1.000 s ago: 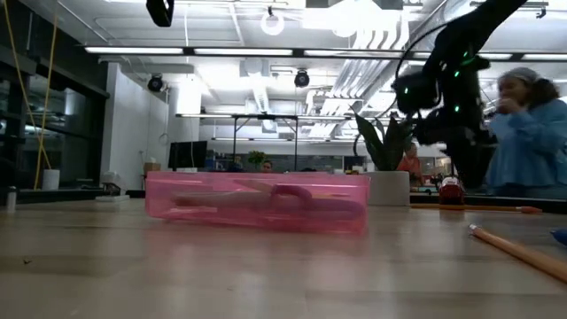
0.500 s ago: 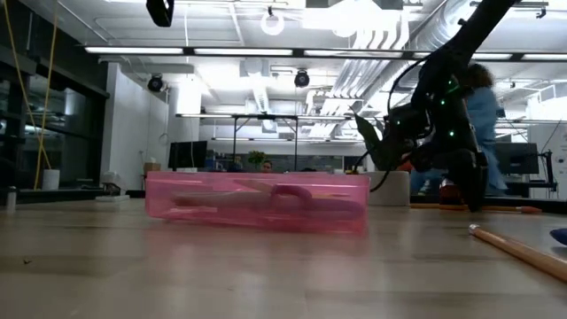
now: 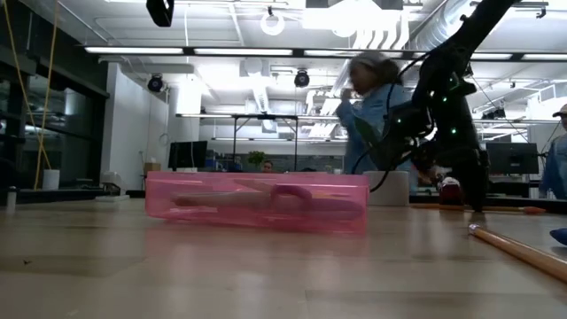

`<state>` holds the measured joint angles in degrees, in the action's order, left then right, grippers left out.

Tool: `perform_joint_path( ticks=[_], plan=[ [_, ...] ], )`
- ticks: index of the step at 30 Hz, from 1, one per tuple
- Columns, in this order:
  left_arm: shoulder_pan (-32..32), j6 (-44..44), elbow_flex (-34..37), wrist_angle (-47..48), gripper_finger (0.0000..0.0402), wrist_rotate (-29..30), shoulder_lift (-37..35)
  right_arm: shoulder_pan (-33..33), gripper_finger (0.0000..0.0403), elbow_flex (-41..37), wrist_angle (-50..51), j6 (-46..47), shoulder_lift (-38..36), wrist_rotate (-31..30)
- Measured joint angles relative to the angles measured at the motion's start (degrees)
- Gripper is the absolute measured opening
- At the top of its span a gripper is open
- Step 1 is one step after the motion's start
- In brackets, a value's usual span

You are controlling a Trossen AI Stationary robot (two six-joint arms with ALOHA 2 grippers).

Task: Pick & place school supplies into a supply box
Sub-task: Put the top orange pencil into the pink supply box

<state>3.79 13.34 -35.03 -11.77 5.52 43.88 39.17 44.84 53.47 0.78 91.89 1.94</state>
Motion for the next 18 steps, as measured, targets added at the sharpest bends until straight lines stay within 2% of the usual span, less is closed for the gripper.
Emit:
perform_joint_path(
  ticks=[5,10,15,18],
  plan=[
    [0.0,0.0,0.0,0.0,0.0000,0.0,0.0,-5.6,0.0005,-0.2,2.0,3.9,-3.8,7.6],
    [0.0,0.0,0.0,0.0,0.0000,-0.4,0.0,-16.4,0.0002,-2.5,-1.4,11.8,-8.8,12.7],
    [0.0,0.0,0.0,0.4,0.0000,-0.4,0.0,-30.0,0.0001,-6.6,-17.3,26.7,-14.1,14.8],
    [0.0,0.0,0.0,0.4,0.0000,-0.4,0.0,-37.5,0.0001,-8.1,-29.8,34.8,-16.4,11.1]
  ],
)
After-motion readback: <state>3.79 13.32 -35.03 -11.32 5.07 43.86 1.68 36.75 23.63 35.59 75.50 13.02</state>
